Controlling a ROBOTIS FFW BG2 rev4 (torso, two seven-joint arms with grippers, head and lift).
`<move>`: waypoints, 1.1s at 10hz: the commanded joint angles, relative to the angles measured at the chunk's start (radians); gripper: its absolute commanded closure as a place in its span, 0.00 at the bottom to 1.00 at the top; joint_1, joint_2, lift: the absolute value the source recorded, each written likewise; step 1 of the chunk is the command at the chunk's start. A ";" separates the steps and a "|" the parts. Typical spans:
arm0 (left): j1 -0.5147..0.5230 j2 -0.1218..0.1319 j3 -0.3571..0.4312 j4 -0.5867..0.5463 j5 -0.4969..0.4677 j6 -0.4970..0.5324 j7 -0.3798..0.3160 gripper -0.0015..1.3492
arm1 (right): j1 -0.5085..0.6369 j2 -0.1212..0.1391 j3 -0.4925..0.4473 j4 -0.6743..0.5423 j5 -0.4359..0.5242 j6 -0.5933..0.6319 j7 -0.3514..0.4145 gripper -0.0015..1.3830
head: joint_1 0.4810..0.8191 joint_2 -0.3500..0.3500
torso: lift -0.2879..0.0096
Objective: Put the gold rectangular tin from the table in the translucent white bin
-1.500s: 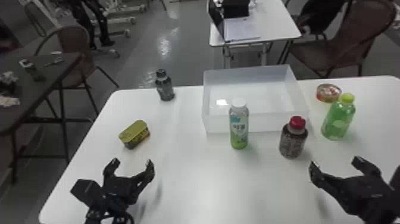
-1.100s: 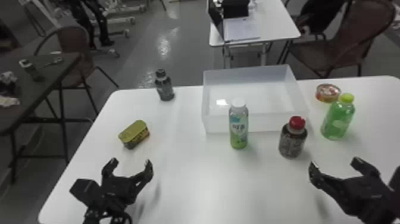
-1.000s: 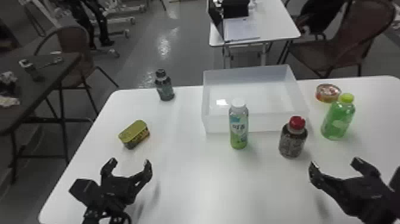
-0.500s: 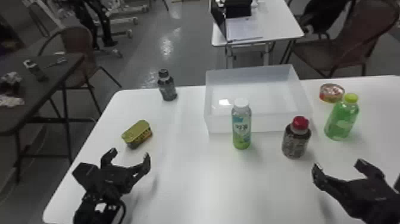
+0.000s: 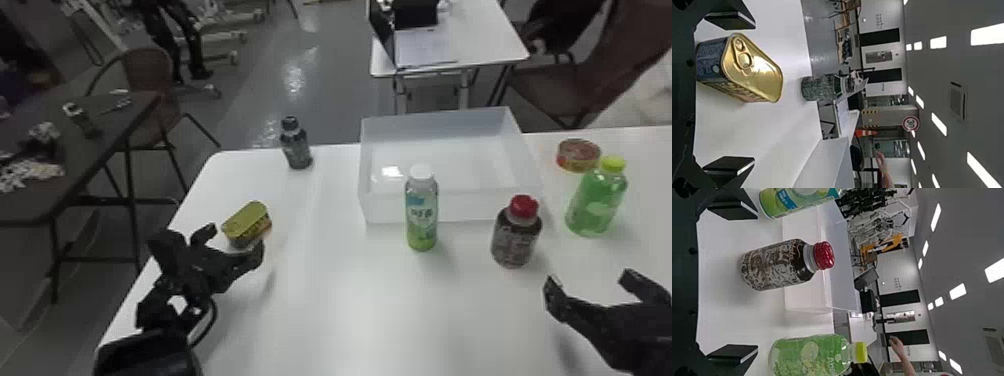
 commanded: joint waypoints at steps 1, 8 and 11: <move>-0.071 0.026 -0.017 0.069 -0.035 0.013 -0.034 0.07 | -0.004 0.000 0.000 0.002 0.000 0.000 0.000 0.07 | 0.63 0.86 | 0.53; -0.256 0.219 -0.043 0.256 -0.237 0.073 -0.226 0.07 | -0.019 0.003 0.014 0.016 -0.003 0.000 0.006 0.07 | 0.63 0.88 | 0.53; -0.273 0.232 -0.032 0.322 -0.227 0.097 -0.255 0.07 | -0.022 0.018 0.015 0.025 0.001 0.000 0.017 0.07 | 0.63 0.89 | 0.53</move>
